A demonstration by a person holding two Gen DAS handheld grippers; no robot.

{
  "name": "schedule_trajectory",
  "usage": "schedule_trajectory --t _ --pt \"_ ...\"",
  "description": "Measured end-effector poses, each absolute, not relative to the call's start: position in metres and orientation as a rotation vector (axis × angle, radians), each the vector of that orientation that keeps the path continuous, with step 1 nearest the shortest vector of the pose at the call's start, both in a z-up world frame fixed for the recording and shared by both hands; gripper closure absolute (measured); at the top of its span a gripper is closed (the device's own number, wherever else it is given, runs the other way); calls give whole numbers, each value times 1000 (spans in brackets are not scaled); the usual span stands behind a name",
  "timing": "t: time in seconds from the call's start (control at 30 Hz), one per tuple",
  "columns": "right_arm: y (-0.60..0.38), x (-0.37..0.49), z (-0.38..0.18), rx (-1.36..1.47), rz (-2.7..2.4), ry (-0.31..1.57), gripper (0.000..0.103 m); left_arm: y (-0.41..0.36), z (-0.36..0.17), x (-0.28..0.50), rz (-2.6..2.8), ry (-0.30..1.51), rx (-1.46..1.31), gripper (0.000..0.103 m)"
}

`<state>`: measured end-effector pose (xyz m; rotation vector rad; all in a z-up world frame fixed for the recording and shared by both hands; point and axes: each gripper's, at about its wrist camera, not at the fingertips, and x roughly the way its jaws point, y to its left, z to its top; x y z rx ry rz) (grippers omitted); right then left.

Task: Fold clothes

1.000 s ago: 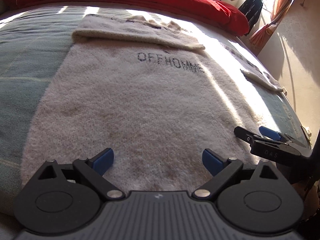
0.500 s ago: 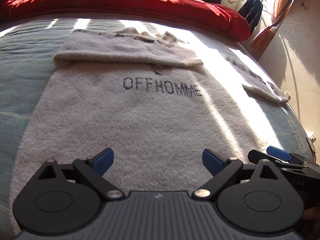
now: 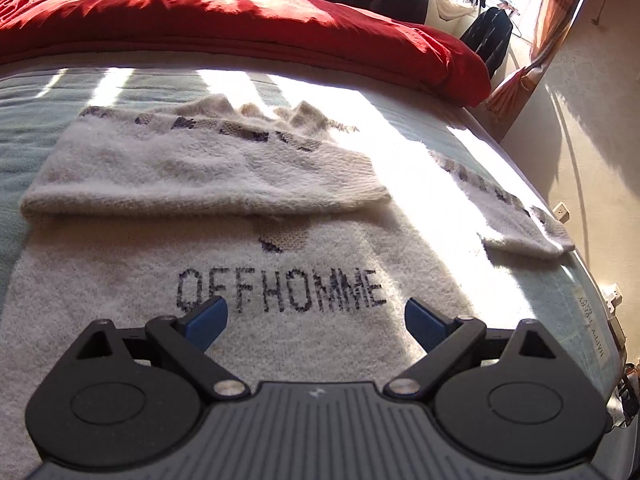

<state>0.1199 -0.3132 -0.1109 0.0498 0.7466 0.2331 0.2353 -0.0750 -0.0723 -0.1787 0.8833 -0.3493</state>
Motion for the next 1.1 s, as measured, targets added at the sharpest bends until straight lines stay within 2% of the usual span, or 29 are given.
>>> schedule_trajectory --t 0.2,0.43,0.63,0.8,1.1 --pt "-317 120 -112 53 254 744 0 -87 -101 257 -323 932 -182 8" --pt "-315 119 -114 40 245 733 0 -88 -86 232 -438 912 -173 8" --pt "-314 120 -114 31 241 740 0 -42 -89 253 -263 898 -281 8" --pt "-312 121 -113 18 237 754 0 -22 -83 244 -191 893 -261 8" --pt "-312 161 -78 73 219 706 0 -10 -57 209 -171 874 -190 8"
